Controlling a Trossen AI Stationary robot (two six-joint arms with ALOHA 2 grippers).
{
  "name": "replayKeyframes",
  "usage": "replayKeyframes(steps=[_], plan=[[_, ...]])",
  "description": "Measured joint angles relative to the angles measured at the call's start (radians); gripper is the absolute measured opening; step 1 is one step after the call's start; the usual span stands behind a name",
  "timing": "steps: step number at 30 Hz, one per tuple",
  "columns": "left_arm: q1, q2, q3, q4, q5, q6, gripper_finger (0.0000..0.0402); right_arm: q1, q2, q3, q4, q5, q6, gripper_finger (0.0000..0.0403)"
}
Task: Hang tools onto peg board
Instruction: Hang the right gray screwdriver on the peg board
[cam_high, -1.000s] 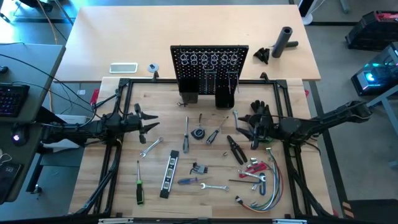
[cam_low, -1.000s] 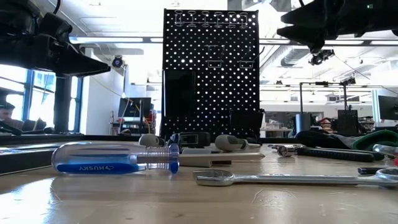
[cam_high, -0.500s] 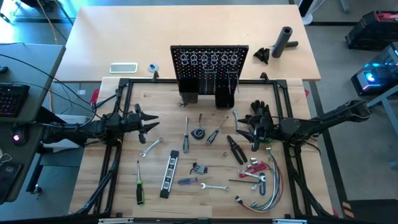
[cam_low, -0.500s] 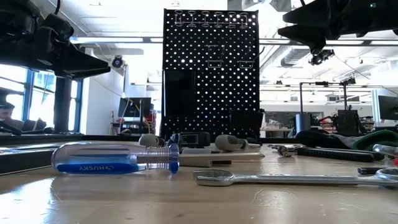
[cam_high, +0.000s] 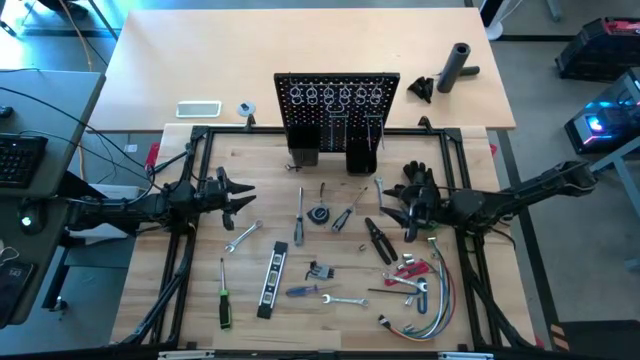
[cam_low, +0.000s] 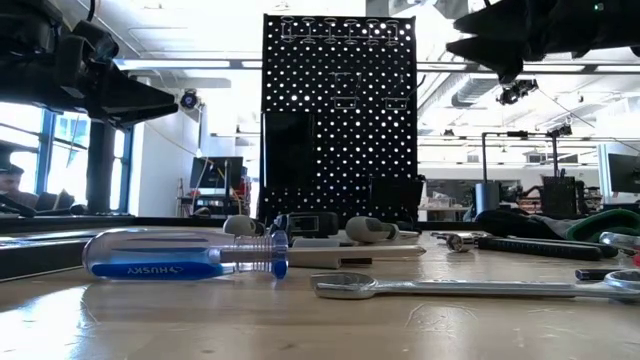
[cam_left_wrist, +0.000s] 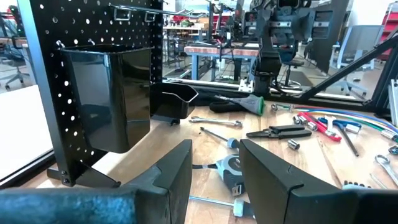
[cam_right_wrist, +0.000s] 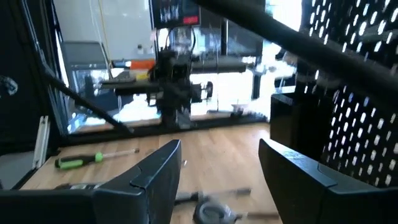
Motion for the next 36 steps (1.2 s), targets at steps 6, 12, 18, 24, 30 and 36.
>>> replayKeyframes(steps=[6, 12, 18, 24, 30, 36], plan=[[0.000, 0.000, 0.000, 0.000, 0.000, 0.001, 0.0126, 0.000, 0.005, 0.097, 0.023, -0.003, -0.168, 0.0213], [0.000, 0.000, 0.000, 0.000, 0.000, 0.001, 0.0126, -0.019, 0.096, 0.430, -0.562, -0.019, -0.155, 0.0213], [0.000, 0.000, 0.000, 0.000, 0.000, 0.002, 0.0126, -0.033, 0.234, 0.712, -1.250, -0.049, 0.095, 0.0213], [0.000, 0.000, 0.000, 0.000, 0.000, 0.002, 0.0126, -0.028, 0.325, 0.645, -1.352, -0.155, 0.252, 0.0213], [0.000, 0.000, 0.000, 0.000, 0.000, 0.002, 0.0126, -0.011, 0.377, 0.295, -0.500, -0.184, 0.127, 0.0213], [0.000, 0.000, 0.000, -0.002, 0.000, 0.002, 0.0126, -0.070, 0.503, 0.121, 0.201, -0.177, -0.024, 0.0213]])
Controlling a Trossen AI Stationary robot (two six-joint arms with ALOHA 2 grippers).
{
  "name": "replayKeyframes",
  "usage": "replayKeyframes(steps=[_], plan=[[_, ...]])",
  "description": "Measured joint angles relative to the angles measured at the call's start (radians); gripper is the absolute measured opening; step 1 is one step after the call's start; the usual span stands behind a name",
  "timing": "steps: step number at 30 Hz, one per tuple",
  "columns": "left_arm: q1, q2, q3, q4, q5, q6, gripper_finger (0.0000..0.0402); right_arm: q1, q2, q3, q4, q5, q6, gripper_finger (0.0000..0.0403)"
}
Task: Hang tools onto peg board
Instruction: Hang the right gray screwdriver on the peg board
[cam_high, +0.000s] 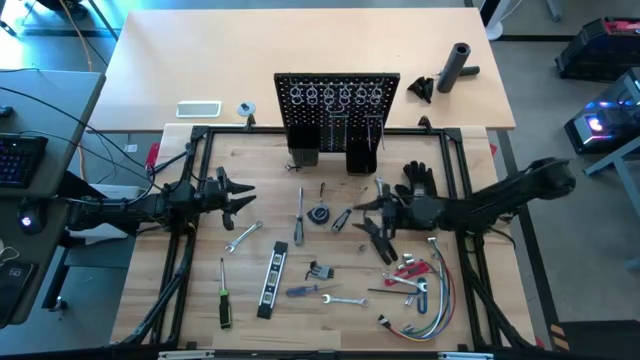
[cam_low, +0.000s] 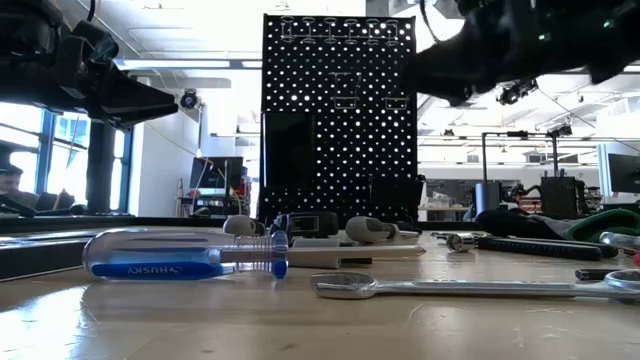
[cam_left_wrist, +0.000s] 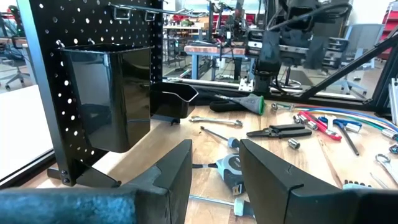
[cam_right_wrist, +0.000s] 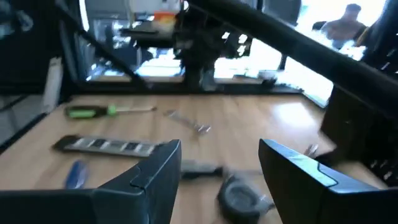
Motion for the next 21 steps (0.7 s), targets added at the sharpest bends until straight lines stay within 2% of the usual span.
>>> replayKeyframes(steps=[3, 7, 15, 18, 21], plan=[[0.000, 0.000, 0.000, -0.005, 0.000, 0.000, 0.0126, -0.032, 0.033, 0.073, -0.118, -0.041, -0.051, 0.0213], [0.000, 0.000, 0.000, -0.014, 0.000, 0.000, 0.0126, -0.056, 0.074, 0.253, -0.431, -0.093, -0.146, 0.0213], [0.000, 0.000, 0.000, -0.033, 0.000, 0.001, 0.0126, -0.088, 0.196, 0.568, -0.979, -0.096, -0.296, 0.0213], [0.000, 0.000, 0.000, -0.037, 0.000, 0.000, 0.0126, -0.102, 0.236, 0.624, -1.092, -0.117, -0.314, 0.0213], [0.000, 0.000, 0.000, -0.051, 0.000, 0.001, 0.0126, -0.114, 0.270, 0.639, -1.128, -0.145, -0.327, 0.0213]])
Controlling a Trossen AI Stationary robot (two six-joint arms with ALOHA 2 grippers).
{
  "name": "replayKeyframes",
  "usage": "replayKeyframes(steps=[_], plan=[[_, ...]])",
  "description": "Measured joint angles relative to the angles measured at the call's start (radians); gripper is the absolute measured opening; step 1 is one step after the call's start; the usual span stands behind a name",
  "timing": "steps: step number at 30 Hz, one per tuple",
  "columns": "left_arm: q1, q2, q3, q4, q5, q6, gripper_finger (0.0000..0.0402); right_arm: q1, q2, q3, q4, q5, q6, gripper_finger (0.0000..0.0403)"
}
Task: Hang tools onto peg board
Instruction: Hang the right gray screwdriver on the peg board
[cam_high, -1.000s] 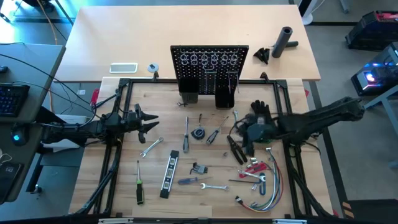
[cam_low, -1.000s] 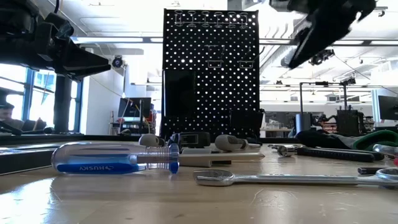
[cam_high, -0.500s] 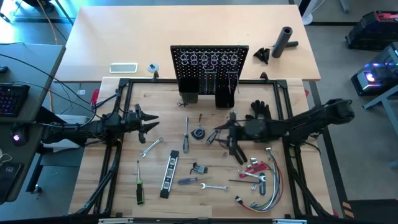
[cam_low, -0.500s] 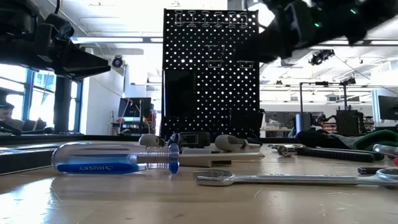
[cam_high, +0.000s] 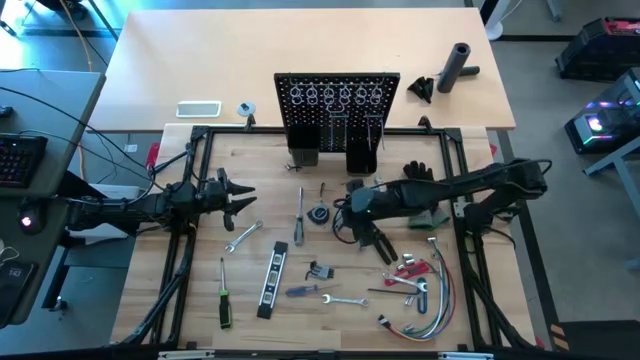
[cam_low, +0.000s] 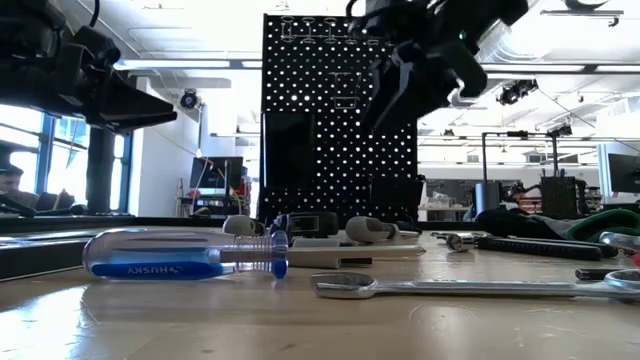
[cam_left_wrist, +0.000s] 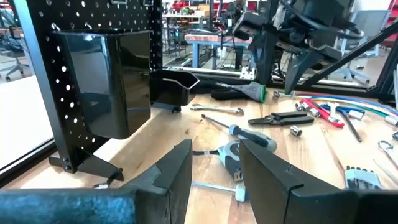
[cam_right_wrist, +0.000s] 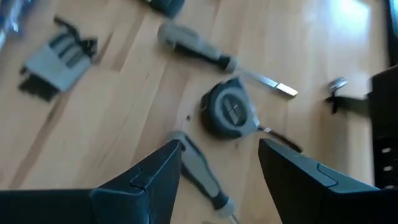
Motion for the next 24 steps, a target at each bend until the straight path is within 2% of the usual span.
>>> replayKeyframes(steps=[9, 13, 17, 24], plan=[[0.000, 0.000, 0.000, -0.012, 0.000, 0.000, 0.0126, -0.041, 0.078, 0.000, -0.050, -0.032, -0.026, 0.0213], [0.000, 0.000, 0.000, -0.012, 0.000, 0.000, 0.0126, -0.067, 0.088, -0.001, -0.136, -0.028, -0.006, 0.0213], [0.000, 0.000, 0.000, -0.012, 0.000, 0.000, 0.0126, -0.084, 0.087, -0.008, -0.147, -0.032, 0.007, 0.0213], [0.000, 0.000, 0.000, -0.013, 0.000, -0.001, 0.0126, -0.084, 0.130, -0.008, 0.014, -0.118, -0.061, 0.0213]])
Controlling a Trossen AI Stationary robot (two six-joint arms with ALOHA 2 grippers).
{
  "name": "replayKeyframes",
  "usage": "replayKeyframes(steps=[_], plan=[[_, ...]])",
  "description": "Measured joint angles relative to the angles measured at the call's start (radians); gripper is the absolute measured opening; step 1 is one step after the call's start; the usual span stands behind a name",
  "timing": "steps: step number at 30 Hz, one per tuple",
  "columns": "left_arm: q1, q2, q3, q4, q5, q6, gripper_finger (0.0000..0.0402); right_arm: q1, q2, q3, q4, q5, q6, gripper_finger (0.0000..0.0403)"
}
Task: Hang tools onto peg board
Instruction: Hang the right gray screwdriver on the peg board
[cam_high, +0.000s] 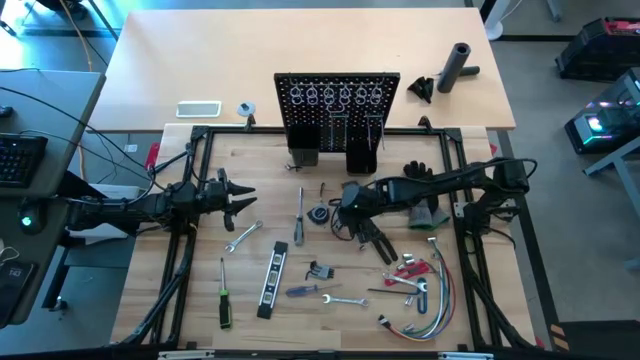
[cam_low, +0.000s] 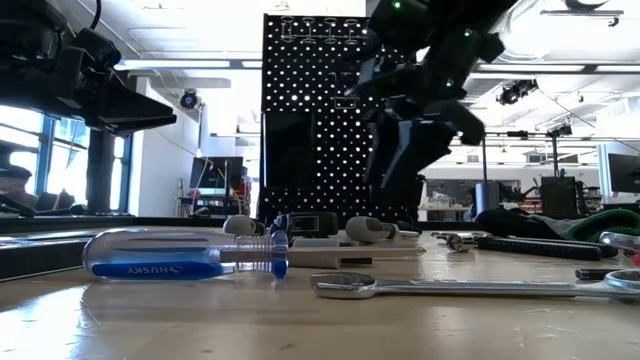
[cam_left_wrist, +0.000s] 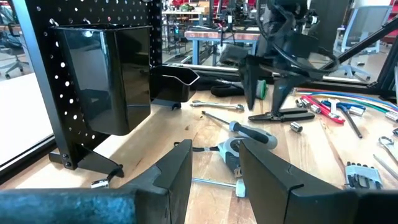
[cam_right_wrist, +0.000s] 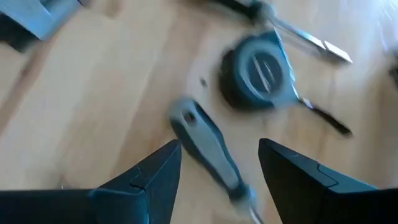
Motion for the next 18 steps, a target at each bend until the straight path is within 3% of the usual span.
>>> replayKeyframes(steps=[13, 18], plan=[[0.000, 0.000, 0.000, 0.000, 0.000, -0.017, 0.0126, -0.001, 0.167, 0.000, 0.072, -0.008, -0.047, 0.0212], [0.000, 0.000, 0.000, -0.001, 0.000, -0.018, 0.0126, 0.000, 0.175, 0.000, 0.081, -0.011, -0.062, 0.0166]])
